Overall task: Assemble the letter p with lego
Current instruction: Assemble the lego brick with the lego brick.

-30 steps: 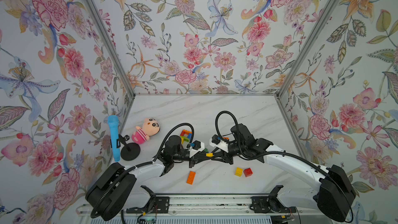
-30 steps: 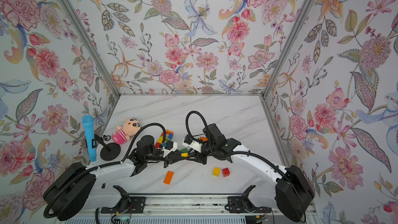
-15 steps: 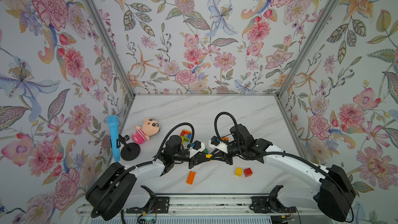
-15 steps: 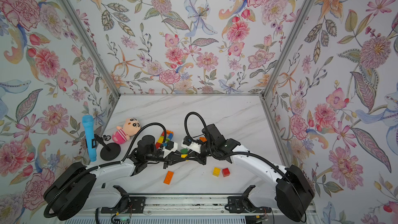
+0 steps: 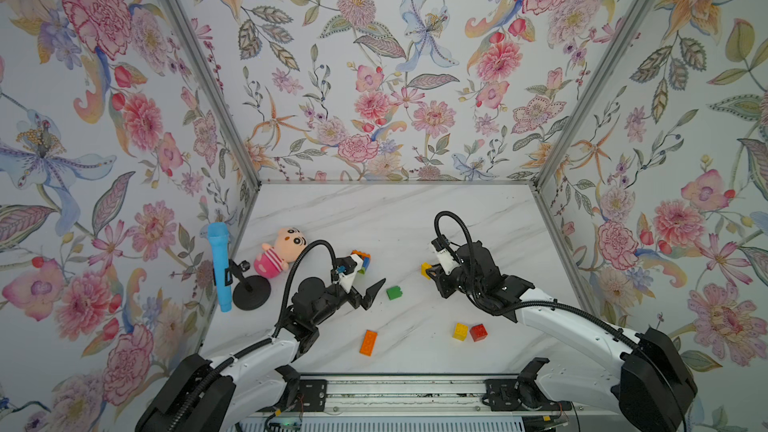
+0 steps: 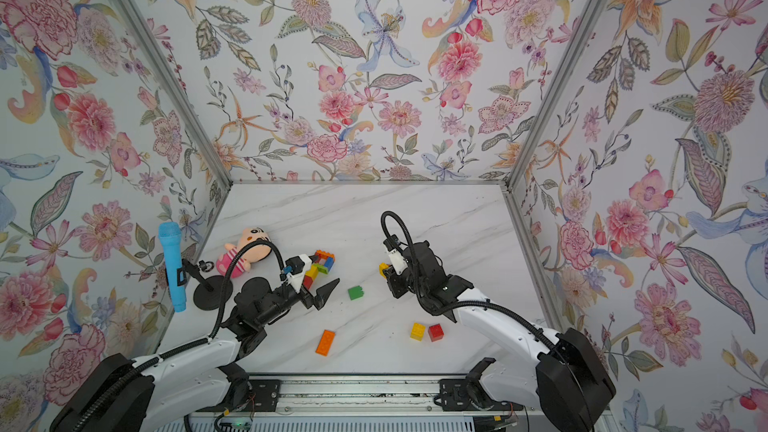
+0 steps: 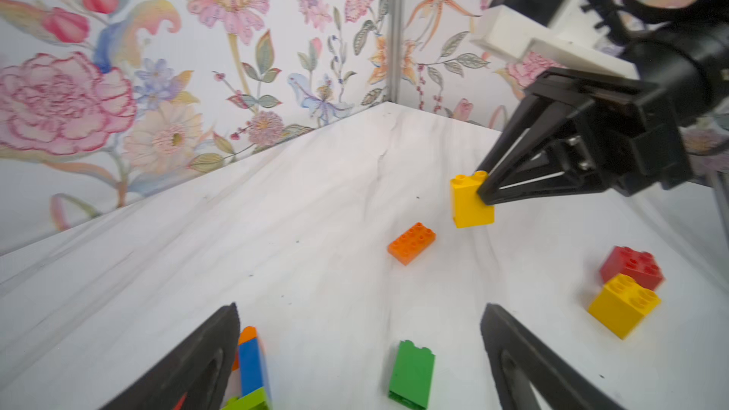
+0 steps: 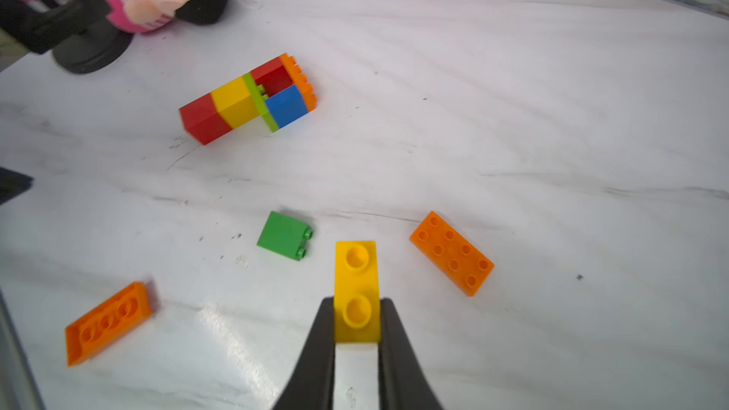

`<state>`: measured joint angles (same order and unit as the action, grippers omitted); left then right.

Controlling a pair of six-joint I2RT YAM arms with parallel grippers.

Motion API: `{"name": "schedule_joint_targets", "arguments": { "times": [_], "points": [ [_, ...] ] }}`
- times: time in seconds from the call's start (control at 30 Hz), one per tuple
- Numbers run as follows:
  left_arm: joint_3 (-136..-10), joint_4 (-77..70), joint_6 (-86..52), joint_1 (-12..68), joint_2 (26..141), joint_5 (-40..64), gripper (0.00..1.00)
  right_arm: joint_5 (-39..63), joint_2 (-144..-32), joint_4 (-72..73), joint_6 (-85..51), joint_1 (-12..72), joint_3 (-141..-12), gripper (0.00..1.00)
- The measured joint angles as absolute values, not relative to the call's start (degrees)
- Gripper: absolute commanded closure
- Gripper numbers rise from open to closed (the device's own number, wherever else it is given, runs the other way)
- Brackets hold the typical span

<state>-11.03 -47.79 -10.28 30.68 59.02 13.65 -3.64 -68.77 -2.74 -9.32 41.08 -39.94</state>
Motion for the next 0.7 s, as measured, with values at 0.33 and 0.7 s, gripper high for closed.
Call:
{"name": "schedule_joint_targets", "arguments": {
  "times": [0.33, 0.7],
  "points": [
    [-6.98, -39.64, -20.23, 25.32, 48.16, -10.2, 0.01, -29.43, -77.43, -0.86, -33.54, 43.94, -37.76, 1.0],
    [-5.34, -37.04, -22.11, 24.73, 42.57, -13.98, 0.01, -32.95, -88.05, 7.2, -40.97, 44.21, -37.47, 1.0]
  ]
}}
